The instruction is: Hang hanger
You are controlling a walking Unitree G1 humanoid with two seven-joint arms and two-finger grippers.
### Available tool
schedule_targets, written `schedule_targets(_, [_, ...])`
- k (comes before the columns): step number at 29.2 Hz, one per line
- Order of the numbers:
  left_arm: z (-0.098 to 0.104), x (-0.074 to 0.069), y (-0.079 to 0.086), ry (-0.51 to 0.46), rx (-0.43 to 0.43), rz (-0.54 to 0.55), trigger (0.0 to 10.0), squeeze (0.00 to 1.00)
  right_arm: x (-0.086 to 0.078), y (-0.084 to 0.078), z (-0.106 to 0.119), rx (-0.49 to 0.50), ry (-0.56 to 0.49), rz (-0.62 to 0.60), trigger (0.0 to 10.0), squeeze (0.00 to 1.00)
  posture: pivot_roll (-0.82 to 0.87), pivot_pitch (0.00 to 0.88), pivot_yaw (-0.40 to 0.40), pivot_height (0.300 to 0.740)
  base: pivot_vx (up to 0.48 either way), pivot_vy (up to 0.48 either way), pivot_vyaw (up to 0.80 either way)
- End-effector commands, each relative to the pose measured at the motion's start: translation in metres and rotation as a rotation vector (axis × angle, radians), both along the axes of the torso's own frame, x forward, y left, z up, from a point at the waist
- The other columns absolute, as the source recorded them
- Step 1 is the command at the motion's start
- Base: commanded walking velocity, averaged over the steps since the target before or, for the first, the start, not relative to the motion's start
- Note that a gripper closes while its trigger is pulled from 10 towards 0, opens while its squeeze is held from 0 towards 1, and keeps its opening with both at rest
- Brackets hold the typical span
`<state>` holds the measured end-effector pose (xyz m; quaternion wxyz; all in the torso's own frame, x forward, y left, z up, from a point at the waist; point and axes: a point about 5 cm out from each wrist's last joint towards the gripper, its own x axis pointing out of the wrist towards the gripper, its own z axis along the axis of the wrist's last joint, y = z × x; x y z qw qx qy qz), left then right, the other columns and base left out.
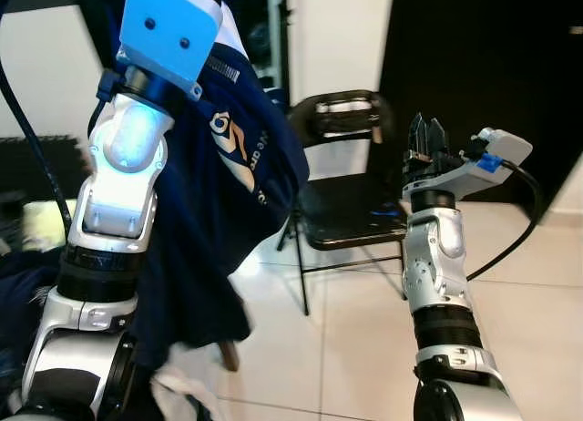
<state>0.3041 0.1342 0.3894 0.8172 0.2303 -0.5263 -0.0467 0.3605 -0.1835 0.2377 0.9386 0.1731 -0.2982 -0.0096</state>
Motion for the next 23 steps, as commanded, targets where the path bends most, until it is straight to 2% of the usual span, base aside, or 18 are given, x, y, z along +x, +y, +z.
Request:
schedule_targets(1, [0.0067,-0.0015,0.0086,-0.033,0.004,0.047,0.0,0.0,0.0008,0.0074,0.0001,0.01,-0.003,0.026,10.0,0.0,0.04,0.0,0.059,0.74,0.0,0.0,-0.8])
schedule_targets(11, [0.0047,0.0013,0.0082,-0.024,0.018,0.058,0.0,0.0,0.0002,0.006,-0.002,0.004,0.002,0.025,10.0,0.0,0.04,0.0,0.06,0.74,0.0,0.0,-0.8])
schedule_targets(23, [0.0015,0.0029,0.0023,-0.003,0.032,0.022,0.0,0.0,-0.0014,0.0024,-0.0039,-0.002,0.007,0.013,10.0,0.0,0.03,0.0,0.069,0.74,0.0,0.0,-0.8])
